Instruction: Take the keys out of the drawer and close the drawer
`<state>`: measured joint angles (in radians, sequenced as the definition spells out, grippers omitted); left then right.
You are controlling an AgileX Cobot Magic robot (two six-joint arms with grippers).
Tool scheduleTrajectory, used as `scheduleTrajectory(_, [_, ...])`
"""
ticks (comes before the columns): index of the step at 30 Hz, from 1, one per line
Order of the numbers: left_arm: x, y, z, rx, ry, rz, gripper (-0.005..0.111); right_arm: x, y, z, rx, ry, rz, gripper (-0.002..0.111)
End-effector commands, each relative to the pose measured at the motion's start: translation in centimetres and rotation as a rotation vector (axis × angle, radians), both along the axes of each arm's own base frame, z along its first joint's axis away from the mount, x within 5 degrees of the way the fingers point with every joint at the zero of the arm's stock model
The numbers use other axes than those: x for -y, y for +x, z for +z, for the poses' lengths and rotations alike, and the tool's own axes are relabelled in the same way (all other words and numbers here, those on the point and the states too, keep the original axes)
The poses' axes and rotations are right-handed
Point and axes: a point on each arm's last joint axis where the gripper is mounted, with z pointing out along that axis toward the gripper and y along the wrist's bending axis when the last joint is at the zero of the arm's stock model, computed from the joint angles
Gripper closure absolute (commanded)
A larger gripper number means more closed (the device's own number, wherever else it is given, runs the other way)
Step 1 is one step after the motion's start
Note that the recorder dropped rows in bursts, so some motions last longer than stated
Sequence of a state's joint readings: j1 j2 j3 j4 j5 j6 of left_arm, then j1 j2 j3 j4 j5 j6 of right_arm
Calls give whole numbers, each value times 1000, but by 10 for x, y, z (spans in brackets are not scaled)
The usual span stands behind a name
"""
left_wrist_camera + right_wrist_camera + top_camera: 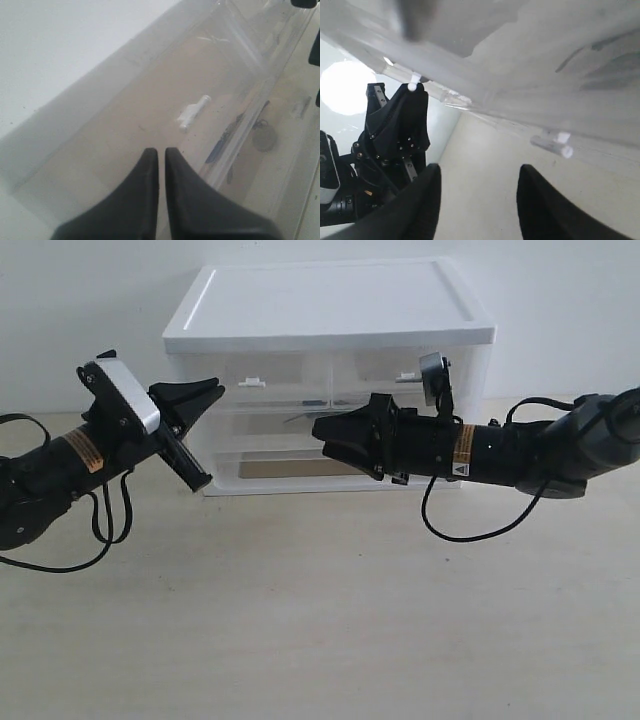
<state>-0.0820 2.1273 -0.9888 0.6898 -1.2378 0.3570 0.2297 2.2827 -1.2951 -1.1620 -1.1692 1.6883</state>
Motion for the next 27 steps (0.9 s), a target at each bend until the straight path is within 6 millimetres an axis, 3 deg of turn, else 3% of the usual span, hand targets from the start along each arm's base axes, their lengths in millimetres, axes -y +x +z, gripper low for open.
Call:
scheduleTrajectory(1, [-5, 7, 1, -6, -25, 68, 102, -6, -1, -16, -93, -56, 32, 65])
scheduleTrajectory(5, [-5, 7, 1, -6, -25, 68, 102, -7, -8, -17, -69, -116, 109, 66])
scheduleTrajectory(9, [-5, 7, 1, -6, -25, 68, 102, -1, -20, 7, 30, -199, 132, 74])
scheduleTrajectory(13, [-5, 7, 1, -6, -25, 68, 102, 8, -29, 21, 70, -346, 54, 74])
scheduleTrajectory(16, [-5, 7, 1, -6, -25, 68, 102, 10, -31, 22, 41, -331, 11, 74])
scheduleTrajectory(21, [-5, 7, 1, -6, -25, 68, 102, 7, -47, 26, 32, -213, 98, 74])
scheduleTrajectory(27, [-5, 7, 1, -6, -25, 68, 102, 51, -45, 29, 95, -448, -113, 74])
